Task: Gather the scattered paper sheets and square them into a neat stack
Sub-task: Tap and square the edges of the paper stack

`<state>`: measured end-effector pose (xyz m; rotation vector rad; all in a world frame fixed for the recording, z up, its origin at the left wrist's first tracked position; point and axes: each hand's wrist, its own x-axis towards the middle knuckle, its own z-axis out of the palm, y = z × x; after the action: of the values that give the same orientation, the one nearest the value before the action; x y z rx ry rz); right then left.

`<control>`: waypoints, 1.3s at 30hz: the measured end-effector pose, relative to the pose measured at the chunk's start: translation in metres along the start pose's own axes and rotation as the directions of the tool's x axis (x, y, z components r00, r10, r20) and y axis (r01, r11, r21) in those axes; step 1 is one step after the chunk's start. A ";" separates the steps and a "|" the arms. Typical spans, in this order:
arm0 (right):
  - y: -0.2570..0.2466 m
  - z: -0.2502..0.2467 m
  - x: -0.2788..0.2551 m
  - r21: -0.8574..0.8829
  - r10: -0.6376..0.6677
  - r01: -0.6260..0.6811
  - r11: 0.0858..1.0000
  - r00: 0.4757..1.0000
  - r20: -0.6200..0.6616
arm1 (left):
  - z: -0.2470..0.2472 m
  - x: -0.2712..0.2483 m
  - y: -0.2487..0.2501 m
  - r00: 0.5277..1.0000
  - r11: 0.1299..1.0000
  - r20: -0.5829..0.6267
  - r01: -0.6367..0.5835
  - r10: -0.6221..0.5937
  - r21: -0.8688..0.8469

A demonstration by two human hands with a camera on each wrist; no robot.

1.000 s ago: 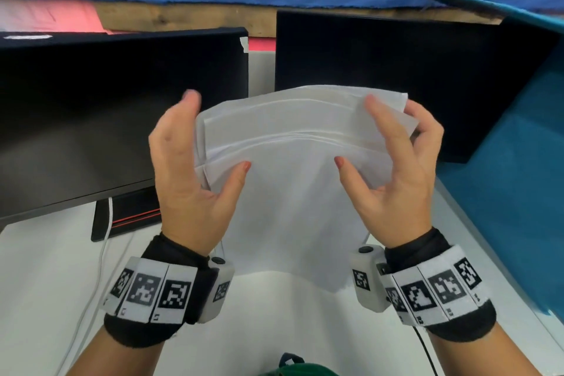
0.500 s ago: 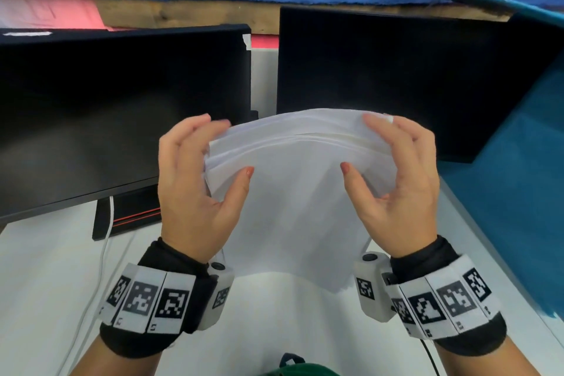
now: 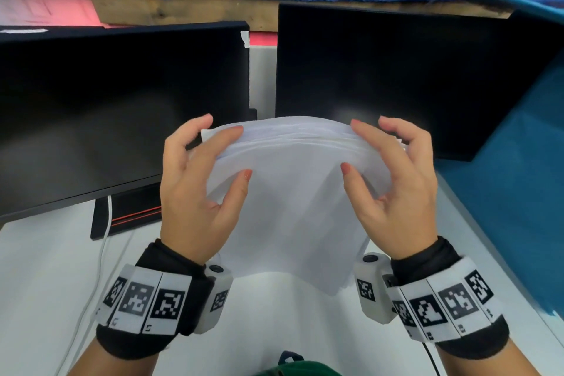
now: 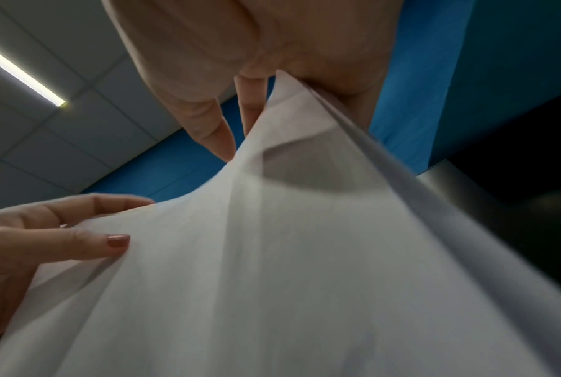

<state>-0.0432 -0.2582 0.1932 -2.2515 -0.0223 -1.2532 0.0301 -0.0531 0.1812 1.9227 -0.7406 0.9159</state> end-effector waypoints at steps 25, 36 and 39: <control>0.031 0.006 -0.024 0.468 0.438 -0.541 0.699 0.841 0.318 | -0.001 -0.013 -0.018 0.845 0.699 0.257 0.534 -0.470 -0.476; 0.044 0.009 -0.037 0.616 0.496 -0.610 0.498 0.783 0.375 | 0.005 -0.022 -0.019 0.777 0.561 0.418 0.629 -0.470 -0.538; 0.039 0.015 -0.045 0.550 0.500 -0.665 0.504 0.745 0.442 | 0.008 -0.030 -0.013 0.758 0.530 0.460 0.653 -0.463 -0.541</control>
<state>-0.0461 -0.2727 0.1332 -1.5034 0.1676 -0.4650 0.0261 -0.0497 0.1478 1.4418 -0.4338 -0.0644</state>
